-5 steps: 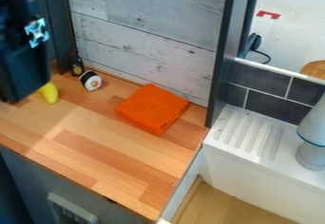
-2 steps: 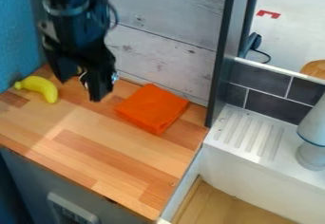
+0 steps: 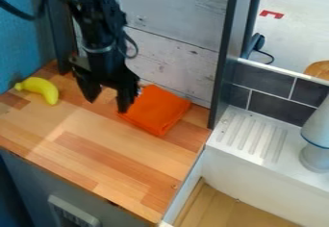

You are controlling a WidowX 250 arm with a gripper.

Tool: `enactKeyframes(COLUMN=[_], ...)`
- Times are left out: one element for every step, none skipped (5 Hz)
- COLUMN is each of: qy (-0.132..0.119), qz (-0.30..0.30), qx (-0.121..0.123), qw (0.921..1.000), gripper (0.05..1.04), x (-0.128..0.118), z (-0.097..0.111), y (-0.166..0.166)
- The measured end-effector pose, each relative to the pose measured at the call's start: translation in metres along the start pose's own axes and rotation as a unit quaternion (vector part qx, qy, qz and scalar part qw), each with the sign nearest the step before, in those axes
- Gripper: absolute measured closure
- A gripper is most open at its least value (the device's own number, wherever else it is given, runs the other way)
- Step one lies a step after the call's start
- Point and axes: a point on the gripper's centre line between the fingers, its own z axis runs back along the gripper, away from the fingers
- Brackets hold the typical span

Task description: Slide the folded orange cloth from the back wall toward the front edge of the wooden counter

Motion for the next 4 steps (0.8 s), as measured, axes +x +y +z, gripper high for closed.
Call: enactKeyframes(qy=[0.024,0.036,0.04,0.039], qz=[0.015,0.028,0.031,0.033], qx=[-0.001,0.0,0.003,0.007], qw=[0.9996,0.999,0.9987,0.9986], gripper=[0.083,0.083,0.083,0.083], x=[0.028,0.053,0.072,0.082], z=[-0.032,-0.049,-0.06,-0.066], y=[-0.002,-0.001,-0.001,-0.001])
